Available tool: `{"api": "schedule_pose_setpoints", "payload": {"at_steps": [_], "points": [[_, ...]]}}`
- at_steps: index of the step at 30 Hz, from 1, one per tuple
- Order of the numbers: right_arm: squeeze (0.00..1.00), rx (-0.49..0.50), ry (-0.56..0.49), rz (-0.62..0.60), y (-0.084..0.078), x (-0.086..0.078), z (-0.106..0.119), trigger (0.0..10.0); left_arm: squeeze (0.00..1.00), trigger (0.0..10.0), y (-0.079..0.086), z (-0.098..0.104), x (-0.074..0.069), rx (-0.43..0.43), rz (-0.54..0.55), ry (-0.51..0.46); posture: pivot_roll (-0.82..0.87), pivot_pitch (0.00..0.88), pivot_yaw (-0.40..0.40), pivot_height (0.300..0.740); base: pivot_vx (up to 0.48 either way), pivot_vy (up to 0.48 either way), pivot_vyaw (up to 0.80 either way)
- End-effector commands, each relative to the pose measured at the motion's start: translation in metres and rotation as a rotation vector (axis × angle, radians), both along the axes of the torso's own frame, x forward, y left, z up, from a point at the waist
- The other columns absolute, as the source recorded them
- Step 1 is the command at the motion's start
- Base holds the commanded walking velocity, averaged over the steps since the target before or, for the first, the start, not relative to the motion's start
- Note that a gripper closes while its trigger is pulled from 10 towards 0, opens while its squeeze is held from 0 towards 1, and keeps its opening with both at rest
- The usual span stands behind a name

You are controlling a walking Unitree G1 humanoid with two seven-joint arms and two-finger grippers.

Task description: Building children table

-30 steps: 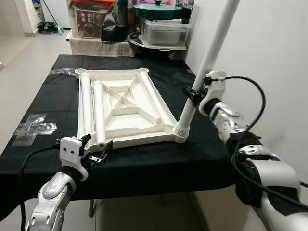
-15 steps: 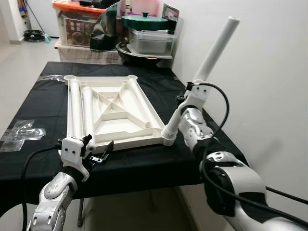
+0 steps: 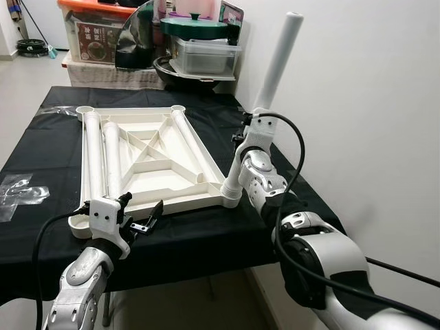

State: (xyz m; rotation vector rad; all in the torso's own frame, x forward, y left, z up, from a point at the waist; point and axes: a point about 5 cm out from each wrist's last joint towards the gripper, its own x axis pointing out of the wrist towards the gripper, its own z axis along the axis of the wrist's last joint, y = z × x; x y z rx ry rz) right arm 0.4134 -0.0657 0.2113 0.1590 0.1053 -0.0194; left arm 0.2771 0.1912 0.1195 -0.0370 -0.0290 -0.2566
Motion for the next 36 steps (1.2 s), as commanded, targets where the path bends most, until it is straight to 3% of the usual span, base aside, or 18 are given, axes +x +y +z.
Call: {"api": "schedule_pose_setpoints", "payload": {"at_steps": [1, 24, 25, 26, 36], "points": [[0.00, -0.014, 0.191, 0.099, 0.0167, -0.0126, -0.0418, 0.0, 0.00, 10.0, -0.0038, -0.0069, -0.0021, 0.001, -0.002, 0.022, 0.11, 0.000, -0.192, 0.740, 0.000, 0.000, 0.00], [0.00, -0.001, 0.199, 0.097, 0.0170, -0.0118, -0.0395, 0.0, 0.00, 10.0, -0.0034, -0.0090, -0.0029, 0.003, 0.006, 0.031, 0.13, 0.000, -0.197, 0.740, 0.000, 0.000, 0.00], [0.00, -0.005, 0.198, 0.102, 0.0170, -0.0117, -0.0393, 6.6, 0.00, 10.0, -0.0039, -0.0091, -0.0028, 0.002, 0.005, 0.031, 0.13, 0.000, -0.197, 0.740, 0.000, 0.000, 0.00], [0.00, -0.007, 0.198, 0.105, 0.0171, -0.0116, -0.0392, 10.0, 0.00, 10.0, -0.0042, -0.0091, -0.0027, 0.002, 0.004, 0.031, 0.13, 0.000, -0.197, 0.740, 0.000, 0.000, 0.00], [0.00, -0.024, 0.190, 0.121, 0.0194, -0.0114, -0.0368, 10.0, 0.00, 10.0, -0.0051, -0.0084, -0.0018, 0.002, -0.004, 0.030, 0.12, 0.000, -0.188, 0.740, 0.000, 0.000, 0.00]]}}
